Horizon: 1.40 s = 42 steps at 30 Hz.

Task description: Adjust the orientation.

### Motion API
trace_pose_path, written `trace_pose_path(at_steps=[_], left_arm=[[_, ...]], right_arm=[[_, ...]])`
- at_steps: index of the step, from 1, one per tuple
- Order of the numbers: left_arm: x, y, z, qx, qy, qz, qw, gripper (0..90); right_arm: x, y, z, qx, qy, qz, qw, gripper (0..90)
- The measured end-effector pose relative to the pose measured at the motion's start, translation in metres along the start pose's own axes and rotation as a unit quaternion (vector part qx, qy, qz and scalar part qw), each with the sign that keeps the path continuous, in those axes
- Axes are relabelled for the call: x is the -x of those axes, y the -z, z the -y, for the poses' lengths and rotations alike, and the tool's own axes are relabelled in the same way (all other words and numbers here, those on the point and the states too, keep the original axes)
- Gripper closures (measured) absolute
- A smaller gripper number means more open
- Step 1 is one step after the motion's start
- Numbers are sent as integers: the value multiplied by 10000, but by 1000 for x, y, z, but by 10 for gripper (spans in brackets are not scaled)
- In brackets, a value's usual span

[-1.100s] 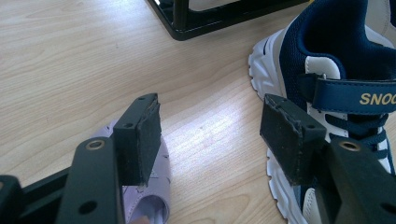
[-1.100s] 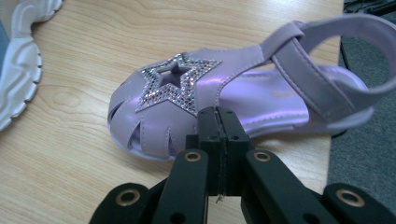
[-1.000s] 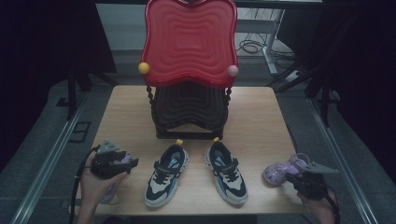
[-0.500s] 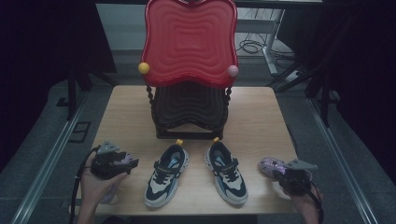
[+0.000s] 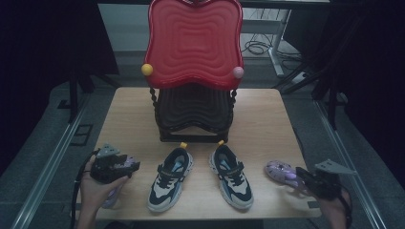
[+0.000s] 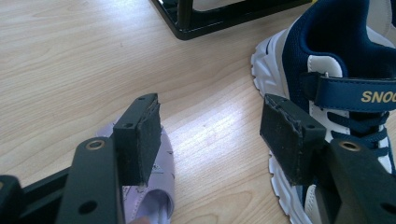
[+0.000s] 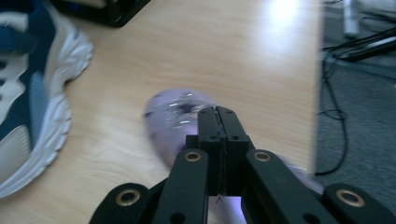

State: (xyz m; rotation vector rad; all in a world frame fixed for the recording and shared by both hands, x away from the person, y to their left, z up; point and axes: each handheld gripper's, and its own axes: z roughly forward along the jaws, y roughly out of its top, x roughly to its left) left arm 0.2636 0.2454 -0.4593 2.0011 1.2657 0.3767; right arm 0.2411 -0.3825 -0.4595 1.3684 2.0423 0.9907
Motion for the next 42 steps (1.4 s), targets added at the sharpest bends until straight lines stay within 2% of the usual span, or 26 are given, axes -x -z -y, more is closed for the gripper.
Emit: trace_pose_path(at_steps=[1, 2, 3, 4, 5, 6, 7, 8, 10, 14, 20, 25, 35, 42], left_arm=[[0, 0, 0, 0, 0, 0, 10000, 384], [0, 0, 0, -10, -1, -3, 10000, 384], [-1, -1, 0, -32, 1, -17, 10000, 384], [-1, -1, 0, -32, 1, -17, 10000, 384], [0, -2, 0, -36, -2, -14, 10000, 384], [0, -2, 0, -41, -20, -9, 10000, 384], [0, -2, 0, -41, -20, -9, 10000, 384], [1, -2, 0, -40, -26, -2, 10000, 384], [1, -1, 0, -29, -25, -13, 10000, 384], [0, -1, 0, -22, -20, -15, 10000, 384], [-1, 1, 1, -15, -14, -12, 10000, 384], [-1, 2, 1, -12, -14, -24, 10000, 383], [-3, 5, 2, 5, 3, -33, 10000, 383], [-4, 6, 2, 13, 6, -49, 10000, 383]], right_arm=[[6, 4, 0, 56, -51, 50, 10000, 894], [6, 4, 0, 56, -51, 50, 10000, 894], [19, 10, 1, 119, -172, 149, 9997, 894], [26, 12, 3, 132, -234, 197, 9994, 894], [26, 12, 3, 132, -234, 197, 9994, 894], [38, 12, 7, 136, -370, 266, 9989, 894], [38, 12, 7, 136, -370, 266, 9989, 894], [49, 11, 12, 109, -458, 346, 9983, 894], [57, 8, 17, 65, -550, 359, 9978, 894], [65, 0, 23, -61, -556, 394, 9977, 894], [69, -9, 28, -245, -542, 395, 9974, 894], [65, -7, 29, -274, -505, 360, 9977, 894], [53, -2, 33, -518, -414, 293, 9974, 893], [47, 3, 39, -548, -471, 159, 9973, 894]])
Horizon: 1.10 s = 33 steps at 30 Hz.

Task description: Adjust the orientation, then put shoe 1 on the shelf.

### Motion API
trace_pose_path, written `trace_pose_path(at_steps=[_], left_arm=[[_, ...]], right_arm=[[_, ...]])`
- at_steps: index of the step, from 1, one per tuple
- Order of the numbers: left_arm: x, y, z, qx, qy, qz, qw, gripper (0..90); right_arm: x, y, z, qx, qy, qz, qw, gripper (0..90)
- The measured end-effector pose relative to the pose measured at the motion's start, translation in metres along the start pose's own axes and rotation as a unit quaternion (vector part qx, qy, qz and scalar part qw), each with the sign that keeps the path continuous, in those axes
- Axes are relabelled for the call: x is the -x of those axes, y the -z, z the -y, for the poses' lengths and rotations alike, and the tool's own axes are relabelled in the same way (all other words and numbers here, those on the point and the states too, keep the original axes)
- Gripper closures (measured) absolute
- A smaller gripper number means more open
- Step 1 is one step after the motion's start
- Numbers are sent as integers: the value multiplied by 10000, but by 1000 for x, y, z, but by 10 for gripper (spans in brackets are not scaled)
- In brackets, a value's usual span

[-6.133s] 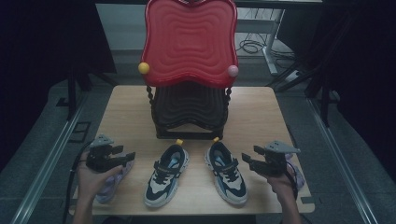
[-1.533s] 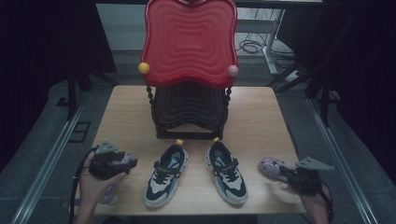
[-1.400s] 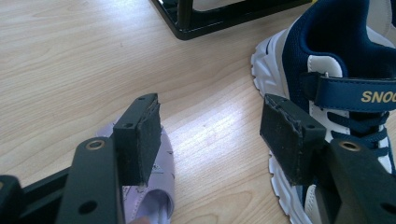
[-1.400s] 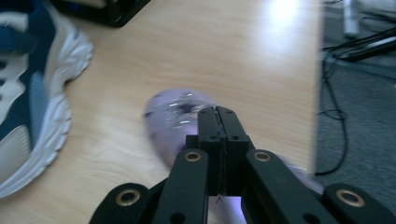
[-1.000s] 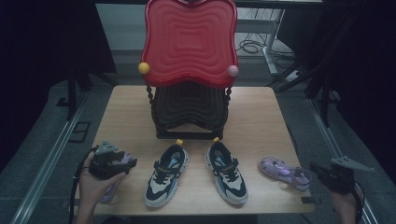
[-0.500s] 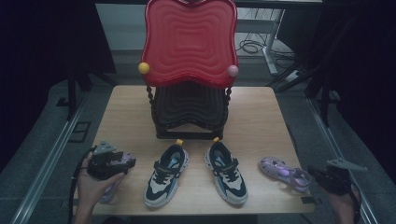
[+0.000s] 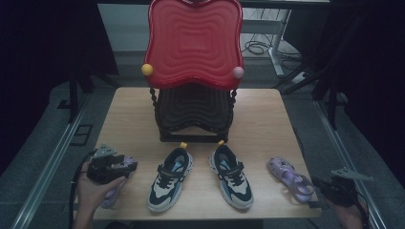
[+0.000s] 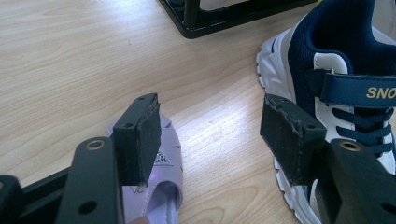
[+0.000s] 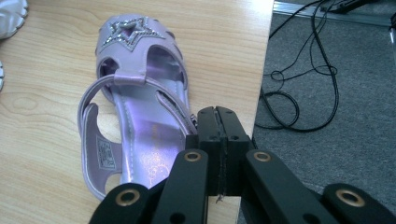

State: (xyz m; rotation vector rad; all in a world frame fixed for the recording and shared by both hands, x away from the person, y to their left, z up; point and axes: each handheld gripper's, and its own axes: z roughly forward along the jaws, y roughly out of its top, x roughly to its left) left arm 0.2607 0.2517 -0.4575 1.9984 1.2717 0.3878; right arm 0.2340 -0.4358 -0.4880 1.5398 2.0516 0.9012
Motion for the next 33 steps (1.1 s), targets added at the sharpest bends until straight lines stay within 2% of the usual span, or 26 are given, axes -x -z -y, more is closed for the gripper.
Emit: trace_pose_path(at_steps=[14, 15, 16, 17, 19, 21, 24, 31, 33], left_arm=[[1, 2, 0, 6, -8, 0, 10000, 383], [1, 2, 0, 6, -10, 1, 10000, 383], [1, 2, 0, 5, -7, 8, 10000, 383], [1, 2, 0, 5, -7, 8, 10000, 383], [1, 1, 0, -2, -22, 13, 10000, 383], [3, -2, 0, -40, -54, 37, 10000, 383], [5, -3, 1, -61, -67, 55, 9999, 383], [6, 0, -1, -13, -44, 149, 9999, 384], [8, -2, -3, -72, -110, 175, 9998, 384]], right_arm=[[-5, 5, 1, -11, 10, -74, 10000, 881], [-5, 6, 0, 22, -7, -31, 10000, 881], [-4, 10, -1, 164, -27, 75, 9998, 889], [-4, 10, -1, 164, -27, 75, 9998, 889], [-3, 17, -3, 358, -46, 118, 9993, 892], [-6, 24, -6, 552, -38, 26, 9985, 892], [-10, 25, -9, 612, 50, -114, 9980, 892], [-17, 17, -18, 581, 223, -377, 9973, 870], [-20, 11, -23, 525, 344, -500, 9968, 855]])
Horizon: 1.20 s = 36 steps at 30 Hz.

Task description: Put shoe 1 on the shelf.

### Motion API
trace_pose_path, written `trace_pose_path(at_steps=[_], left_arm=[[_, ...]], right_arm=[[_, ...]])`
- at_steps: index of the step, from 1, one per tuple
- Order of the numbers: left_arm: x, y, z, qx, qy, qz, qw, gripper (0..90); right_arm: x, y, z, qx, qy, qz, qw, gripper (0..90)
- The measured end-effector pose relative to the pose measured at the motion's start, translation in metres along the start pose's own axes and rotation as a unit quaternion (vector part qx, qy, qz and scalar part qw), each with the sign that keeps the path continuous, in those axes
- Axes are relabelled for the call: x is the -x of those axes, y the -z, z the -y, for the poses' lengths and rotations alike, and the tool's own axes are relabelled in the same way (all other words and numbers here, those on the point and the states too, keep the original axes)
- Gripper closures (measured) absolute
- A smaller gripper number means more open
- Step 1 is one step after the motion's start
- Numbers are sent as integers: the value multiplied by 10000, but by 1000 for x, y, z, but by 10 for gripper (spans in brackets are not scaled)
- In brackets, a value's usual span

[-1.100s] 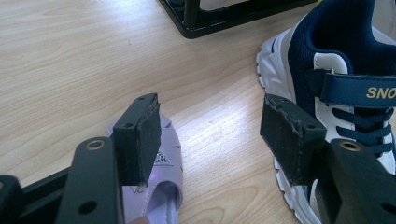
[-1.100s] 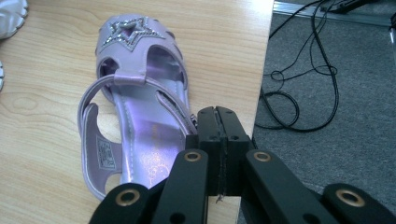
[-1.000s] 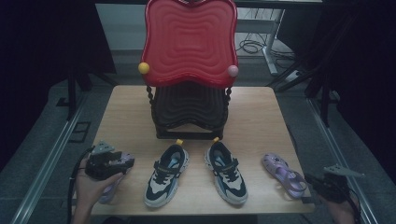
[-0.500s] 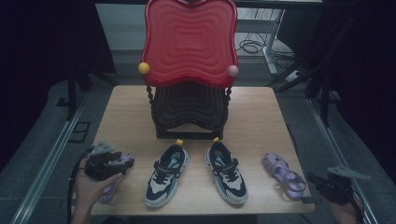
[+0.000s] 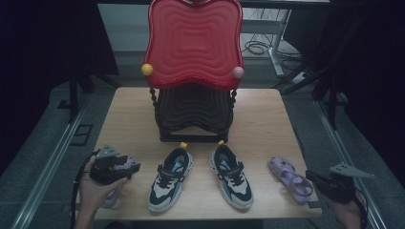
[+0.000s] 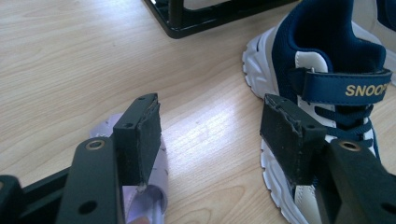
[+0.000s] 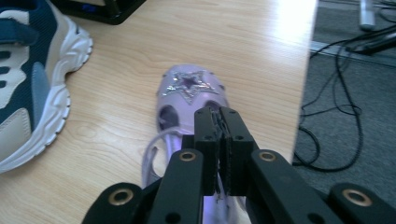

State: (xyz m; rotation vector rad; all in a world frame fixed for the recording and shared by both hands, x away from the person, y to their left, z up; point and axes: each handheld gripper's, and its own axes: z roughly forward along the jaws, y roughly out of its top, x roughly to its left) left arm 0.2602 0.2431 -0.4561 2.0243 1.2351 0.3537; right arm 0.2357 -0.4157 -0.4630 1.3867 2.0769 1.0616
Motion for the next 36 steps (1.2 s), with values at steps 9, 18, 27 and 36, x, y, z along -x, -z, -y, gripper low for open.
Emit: trace_pose_path(at_steps=[9, 18, 27, 36], left_arm=[[-3, 10, 3, -39, 18, -118, 9999, 385], [-15, 30, 23, -11, 213, -326, 9992, 395], [-16, 41, 44, -196, 230, -430, 9986, 438], [-12, 45, 62, -416, 301, -430, 9978, 506]], right_arm=[[-5, -10, -2, -153, 167, -370, 9991, 748], [-8, 3, 3, -92, 188, -260, 9994, 674], [-11, 6, 10, -169, 107, -202, 9996, 650], [-11, 5, 11, -183, 85, -210, 9996, 644]])
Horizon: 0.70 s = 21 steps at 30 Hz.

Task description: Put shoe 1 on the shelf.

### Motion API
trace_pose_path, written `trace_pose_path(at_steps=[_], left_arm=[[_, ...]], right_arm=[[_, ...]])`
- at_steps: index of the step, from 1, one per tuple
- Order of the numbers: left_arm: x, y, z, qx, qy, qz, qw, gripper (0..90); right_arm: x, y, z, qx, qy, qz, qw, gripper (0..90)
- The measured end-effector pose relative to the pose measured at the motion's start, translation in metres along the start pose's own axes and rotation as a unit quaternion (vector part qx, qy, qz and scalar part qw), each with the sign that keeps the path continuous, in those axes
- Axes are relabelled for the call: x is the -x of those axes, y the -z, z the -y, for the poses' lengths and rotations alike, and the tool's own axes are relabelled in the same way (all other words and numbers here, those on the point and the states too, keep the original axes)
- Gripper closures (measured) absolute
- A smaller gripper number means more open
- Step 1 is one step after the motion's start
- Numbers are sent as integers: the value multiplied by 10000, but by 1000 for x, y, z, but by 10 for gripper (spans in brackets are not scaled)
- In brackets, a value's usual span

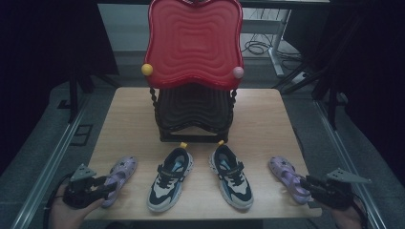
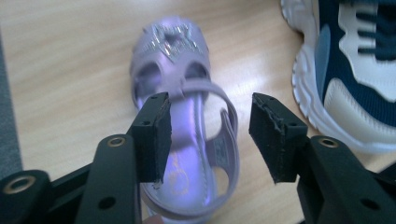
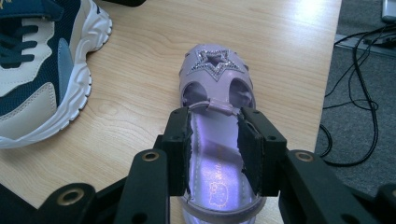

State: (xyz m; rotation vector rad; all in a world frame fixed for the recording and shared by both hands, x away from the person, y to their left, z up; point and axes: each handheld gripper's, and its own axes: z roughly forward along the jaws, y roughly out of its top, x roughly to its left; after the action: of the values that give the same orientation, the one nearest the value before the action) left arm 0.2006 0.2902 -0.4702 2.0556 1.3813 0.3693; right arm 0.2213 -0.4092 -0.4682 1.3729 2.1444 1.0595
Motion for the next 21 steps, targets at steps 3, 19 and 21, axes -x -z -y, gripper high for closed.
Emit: trace_pose_path(at_steps=[3, 19, 21], left_arm=[[2, -9, 4, -149, 19, 14, 9999, 532], [3, -27, 9, -374, -19, 88, 9993, 624], [3, -28, 9, -400, -36, 108, 9991, 633]], right_arm=[[-1, -3, 0, -39, 27, -27, 10000, 640], [-6, -12, 3, -299, 130, -152, 9994, 632], [-8, -15, 3, -325, 133, -214, 9992, 631]])
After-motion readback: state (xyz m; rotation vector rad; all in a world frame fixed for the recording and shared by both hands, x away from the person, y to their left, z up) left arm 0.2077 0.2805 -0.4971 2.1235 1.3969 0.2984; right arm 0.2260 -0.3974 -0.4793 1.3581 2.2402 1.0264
